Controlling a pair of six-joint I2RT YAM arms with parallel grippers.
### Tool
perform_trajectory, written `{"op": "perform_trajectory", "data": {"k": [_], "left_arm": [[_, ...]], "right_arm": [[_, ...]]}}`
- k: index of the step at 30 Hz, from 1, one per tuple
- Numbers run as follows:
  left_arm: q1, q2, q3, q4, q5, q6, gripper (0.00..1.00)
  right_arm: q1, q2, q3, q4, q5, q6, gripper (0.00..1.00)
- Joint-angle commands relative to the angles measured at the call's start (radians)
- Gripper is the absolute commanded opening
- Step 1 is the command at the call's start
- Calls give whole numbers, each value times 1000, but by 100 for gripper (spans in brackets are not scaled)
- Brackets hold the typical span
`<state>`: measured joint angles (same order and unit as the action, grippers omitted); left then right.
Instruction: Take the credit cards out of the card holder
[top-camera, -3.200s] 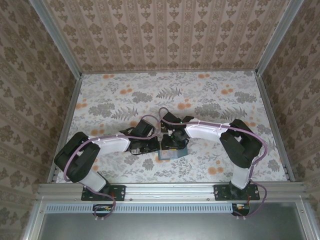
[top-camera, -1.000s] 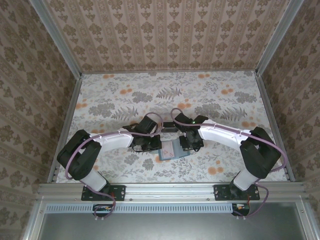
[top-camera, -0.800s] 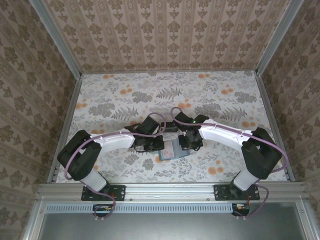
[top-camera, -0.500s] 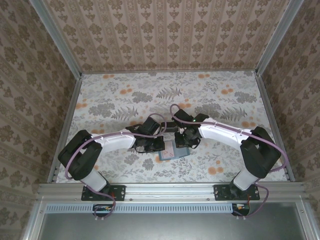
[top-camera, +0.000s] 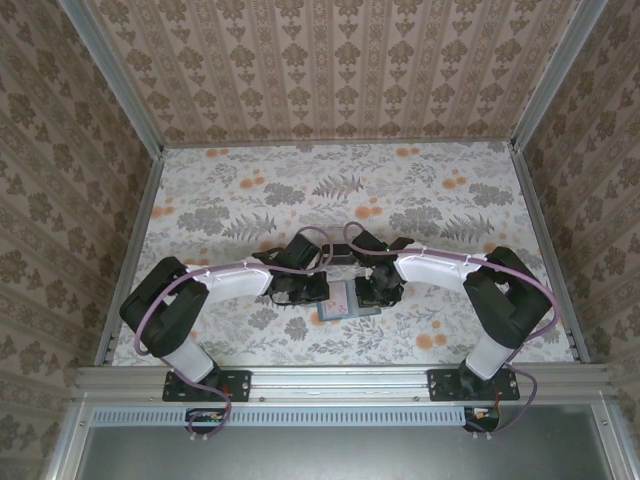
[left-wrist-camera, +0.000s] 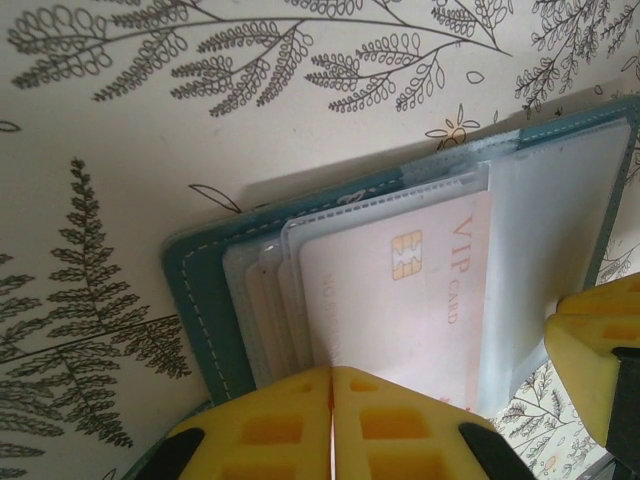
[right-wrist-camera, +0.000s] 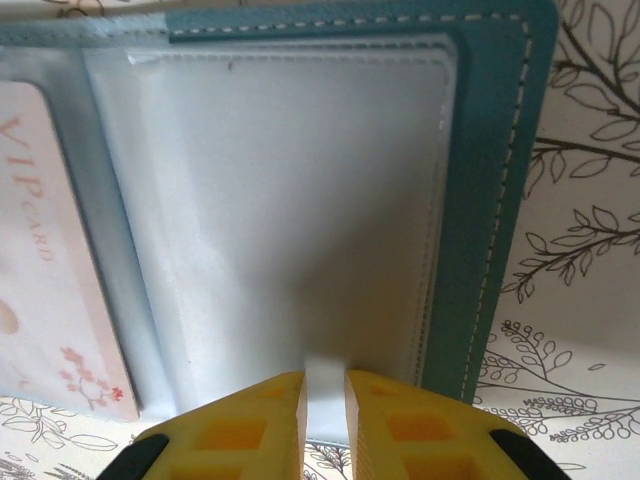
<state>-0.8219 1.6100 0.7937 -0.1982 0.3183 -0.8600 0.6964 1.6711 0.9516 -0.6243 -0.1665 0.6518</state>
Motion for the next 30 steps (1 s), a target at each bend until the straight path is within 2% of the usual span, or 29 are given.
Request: {"op": "perform_trajectory", "data": {"k": [1,6,12,18,30], "left_arm": [[12,12,9,-38,-12,25,10],[18,-8,9,-42,-18,27,10],[4,-33,21,-46,-19,13,10],[-21,-32,34,-44,-27,-3,10],[-20,-33,10,-66,-54,-6,10]], "right_arm": [[-3,-38,-9,-4,-15,21,20],[-3,-59,19,-20,-23,20,21],[-3,-65,64,20,-88,19,21],[-3,-3,113,74,-161,23,21],[-12,116,147,154,-217,22,20]]}}
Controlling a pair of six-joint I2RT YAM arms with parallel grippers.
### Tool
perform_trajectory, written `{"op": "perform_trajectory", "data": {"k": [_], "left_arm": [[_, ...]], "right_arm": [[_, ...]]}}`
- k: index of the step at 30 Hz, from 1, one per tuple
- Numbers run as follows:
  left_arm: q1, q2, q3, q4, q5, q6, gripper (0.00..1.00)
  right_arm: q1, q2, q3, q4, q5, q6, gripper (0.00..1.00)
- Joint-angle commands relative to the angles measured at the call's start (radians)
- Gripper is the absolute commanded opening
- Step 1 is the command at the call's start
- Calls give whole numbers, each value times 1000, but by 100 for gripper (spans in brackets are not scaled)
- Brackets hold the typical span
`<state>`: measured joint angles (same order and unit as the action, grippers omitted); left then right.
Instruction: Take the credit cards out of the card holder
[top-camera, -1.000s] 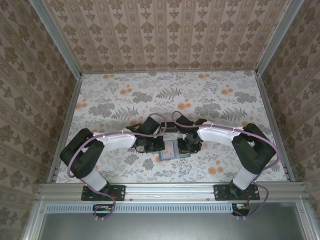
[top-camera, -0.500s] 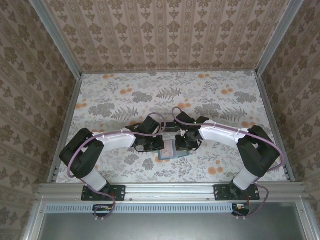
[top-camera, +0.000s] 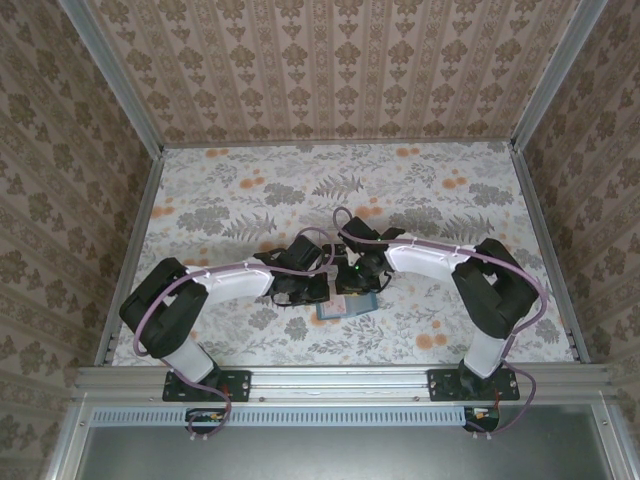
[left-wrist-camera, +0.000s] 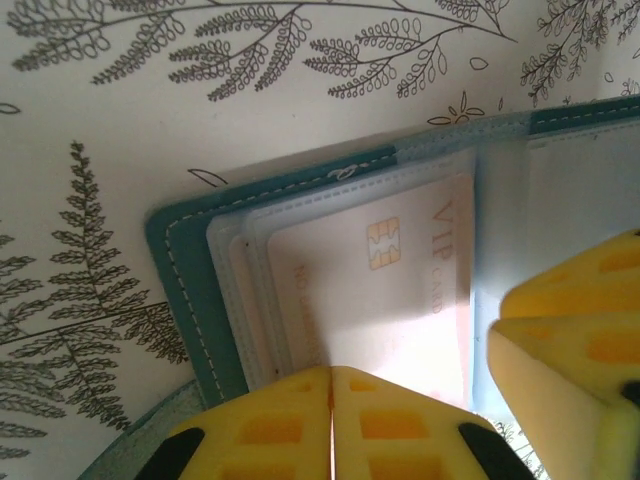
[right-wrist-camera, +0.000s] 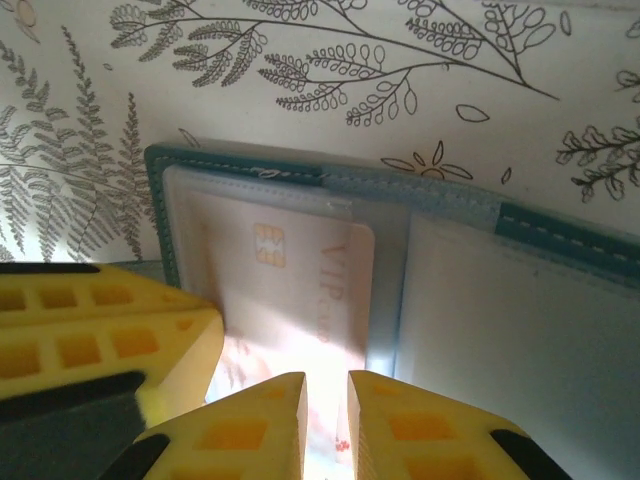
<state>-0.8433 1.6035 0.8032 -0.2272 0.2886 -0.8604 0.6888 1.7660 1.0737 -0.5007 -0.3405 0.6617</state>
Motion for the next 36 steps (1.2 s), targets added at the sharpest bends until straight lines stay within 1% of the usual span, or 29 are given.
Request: {"op": "perform_trajectory", "data": {"k": [1,8,14,18,20,25,32,36], "left_arm": [[3,-25,-5,-33,-23,-7,10],[11,-24,-24,-23,-20,-10,10],[14,-29,-24,-31,-19,-8,10],[15,-31,-25,-37,-20,-5,10],[16,-31,-25,-36,-19,-5,10],[16,-36,-10,-37,-21,-6,10],[8,-42,76,-97,-25,16,10],[-7,-24,110,-101,-17,15,10]], "right_arm": [[-5,28,26,33,-47,12,20],[-6,68,27,39,-44,9,20],[-6,58,25,-30,75,-9,22],[-6,32,34,-85,115,-23,23],[-7,19,39,-83,106,-27,23],[-6,-20,39,-42,30,-14,26],[-21,-56,25,-61,27,-23,27],[-43,-48,6,-46,-3,-37,27]]}}
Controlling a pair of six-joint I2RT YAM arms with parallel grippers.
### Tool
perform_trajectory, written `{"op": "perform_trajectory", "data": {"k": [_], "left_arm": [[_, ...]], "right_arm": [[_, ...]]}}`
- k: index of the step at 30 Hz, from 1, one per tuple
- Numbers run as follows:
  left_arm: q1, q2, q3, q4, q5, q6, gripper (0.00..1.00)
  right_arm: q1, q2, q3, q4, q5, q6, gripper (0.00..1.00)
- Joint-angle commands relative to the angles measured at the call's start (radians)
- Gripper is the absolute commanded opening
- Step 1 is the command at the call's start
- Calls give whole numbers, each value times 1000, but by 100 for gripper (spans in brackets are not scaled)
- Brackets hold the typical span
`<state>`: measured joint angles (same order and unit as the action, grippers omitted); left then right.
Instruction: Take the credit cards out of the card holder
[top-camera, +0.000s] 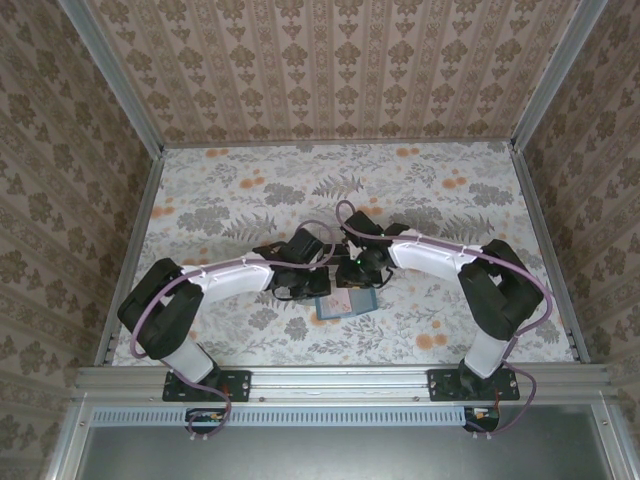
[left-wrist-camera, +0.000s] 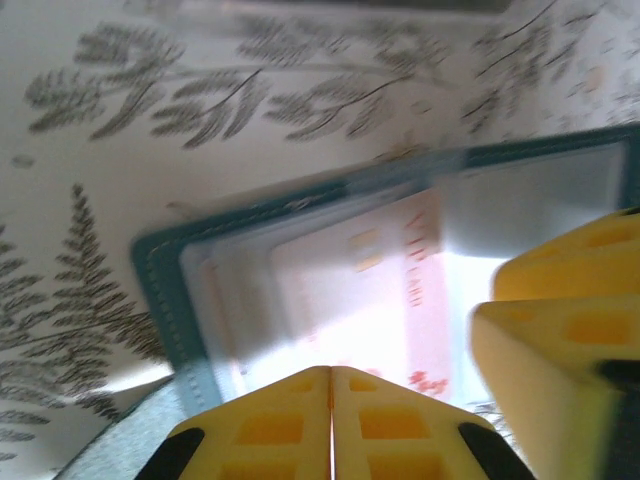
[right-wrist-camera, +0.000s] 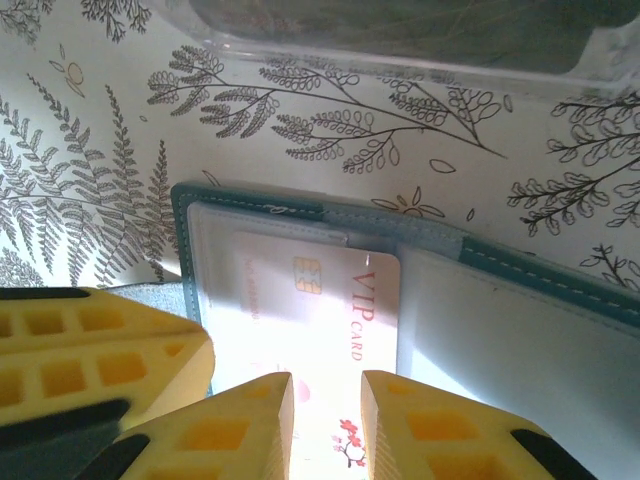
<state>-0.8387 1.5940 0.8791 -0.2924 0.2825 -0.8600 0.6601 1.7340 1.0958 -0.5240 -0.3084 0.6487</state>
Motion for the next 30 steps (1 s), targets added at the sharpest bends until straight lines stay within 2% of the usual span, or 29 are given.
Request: {"op": "perform_trajectory", "data": {"k": [1,9,22,30], "left_arm": [[-14,-5,40,-33,-8,14,10],[-17,64,28,-24,7,7,10],[-17,108,16,-91,-15,46,10],[-17,133,29,-128,-29,64,9]], "right_arm": [[-18,-11,-20,-18,-44,-25,27],[-36,49,-36,55,-122,-43,27],[-39,83,-66,75,-117,-44,31],[-43,40,-109,154,-186,-6,26]]}}
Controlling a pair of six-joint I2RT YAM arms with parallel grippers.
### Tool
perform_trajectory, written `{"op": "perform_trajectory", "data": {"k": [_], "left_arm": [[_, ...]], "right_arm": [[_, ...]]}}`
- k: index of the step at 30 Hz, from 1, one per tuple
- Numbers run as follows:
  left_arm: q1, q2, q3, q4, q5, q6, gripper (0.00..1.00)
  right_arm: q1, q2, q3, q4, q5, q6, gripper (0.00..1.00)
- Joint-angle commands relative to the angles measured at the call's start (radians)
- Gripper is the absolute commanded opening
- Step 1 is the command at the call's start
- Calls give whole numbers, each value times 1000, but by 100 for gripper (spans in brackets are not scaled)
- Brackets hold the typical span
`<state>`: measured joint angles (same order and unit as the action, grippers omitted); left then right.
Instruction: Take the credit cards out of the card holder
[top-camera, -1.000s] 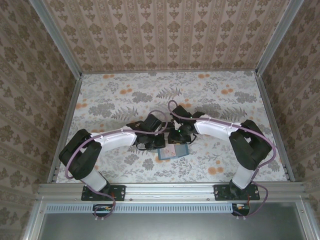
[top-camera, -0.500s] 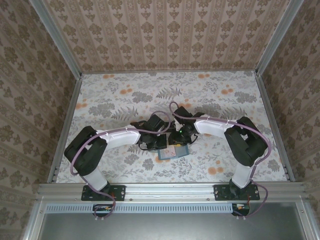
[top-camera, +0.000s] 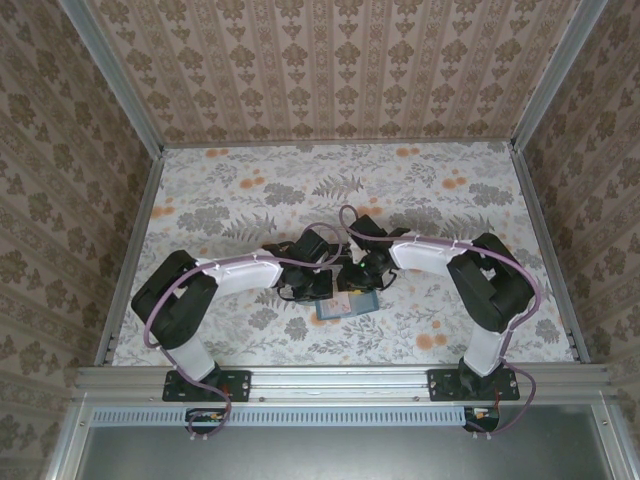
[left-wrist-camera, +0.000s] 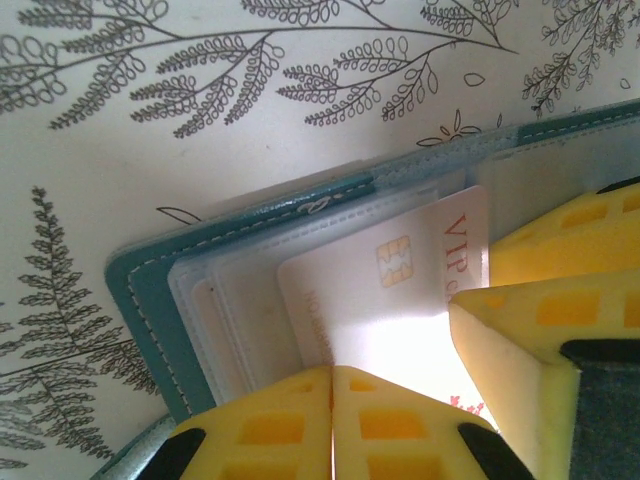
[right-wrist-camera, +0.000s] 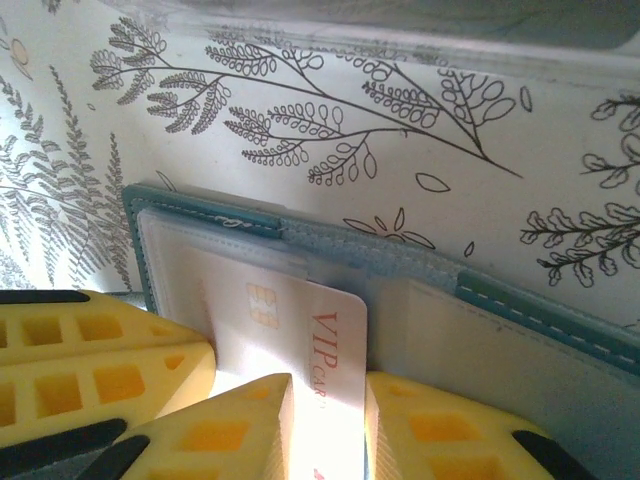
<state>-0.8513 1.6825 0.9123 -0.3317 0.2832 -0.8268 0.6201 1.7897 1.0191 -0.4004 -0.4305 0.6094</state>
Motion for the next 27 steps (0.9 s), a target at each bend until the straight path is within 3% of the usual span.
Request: {"op": "perform_trajectory", "data": {"k": [1,18,27], "left_arm": [[-5,49,-1,-93,-30,34,9],[-5,48,-1,-96,-36,32,9],[-3,33,-2,-103,-42,34,9]], "right_arm": [[-5,-25,-39,39,-69,40,25],[-14,-97,-79,90,-109,65,14],[-45,-124,-87,22,-54,18,4]]}}
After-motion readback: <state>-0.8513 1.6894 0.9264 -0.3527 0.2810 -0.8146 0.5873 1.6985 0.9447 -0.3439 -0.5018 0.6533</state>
